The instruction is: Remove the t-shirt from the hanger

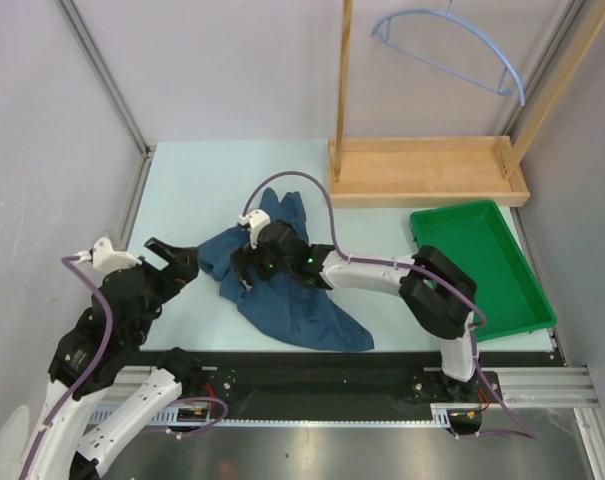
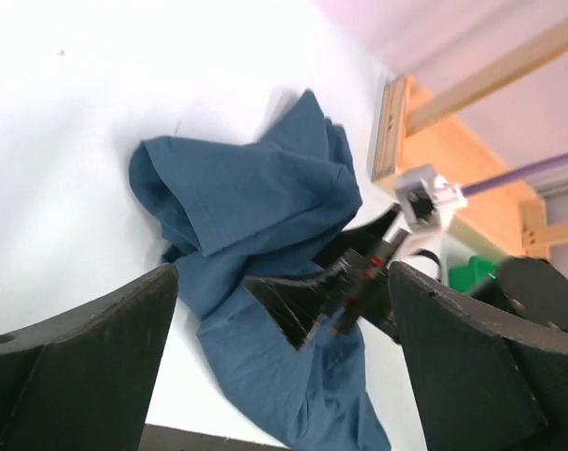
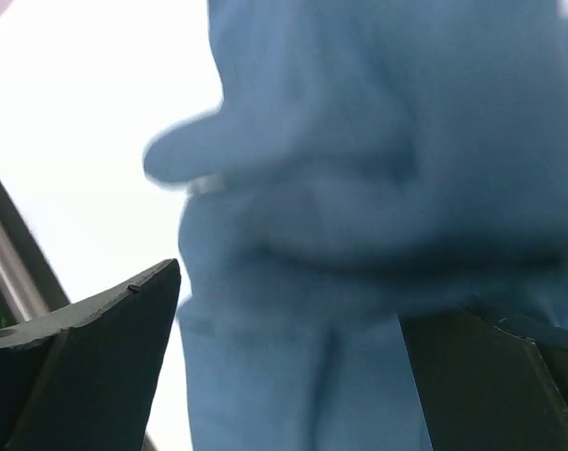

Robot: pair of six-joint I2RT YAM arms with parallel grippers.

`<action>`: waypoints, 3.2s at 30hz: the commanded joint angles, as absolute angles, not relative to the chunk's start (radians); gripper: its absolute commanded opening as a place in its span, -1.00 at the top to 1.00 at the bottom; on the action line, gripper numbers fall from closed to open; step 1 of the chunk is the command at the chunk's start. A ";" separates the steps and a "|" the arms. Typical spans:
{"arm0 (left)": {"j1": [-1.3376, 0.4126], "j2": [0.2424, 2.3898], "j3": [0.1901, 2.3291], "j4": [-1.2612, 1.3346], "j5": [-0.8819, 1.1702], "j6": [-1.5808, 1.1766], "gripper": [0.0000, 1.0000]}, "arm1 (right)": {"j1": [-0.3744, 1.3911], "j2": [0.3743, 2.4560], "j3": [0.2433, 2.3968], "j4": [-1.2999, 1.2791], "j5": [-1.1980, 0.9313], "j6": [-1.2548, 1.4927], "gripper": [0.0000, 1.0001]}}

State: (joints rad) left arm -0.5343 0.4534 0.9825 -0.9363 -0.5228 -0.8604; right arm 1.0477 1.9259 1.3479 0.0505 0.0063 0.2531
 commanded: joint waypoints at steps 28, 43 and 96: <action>-0.529 0.431 0.936 -0.870 -0.433 -0.824 -0.96 | 1.042 2.280 1.698 -0.252 -0.053 0.153 0.99; -0.529 0.439 0.894 -0.813 -0.379 -0.824 -0.94 | 0.868 1.557 1.393 -0.115 -0.034 0.302 1.00; -0.531 0.517 0.862 -0.692 -0.265 -0.733 -0.93 | -0.126 0.881 1.260 -0.807 0.296 0.250 1.00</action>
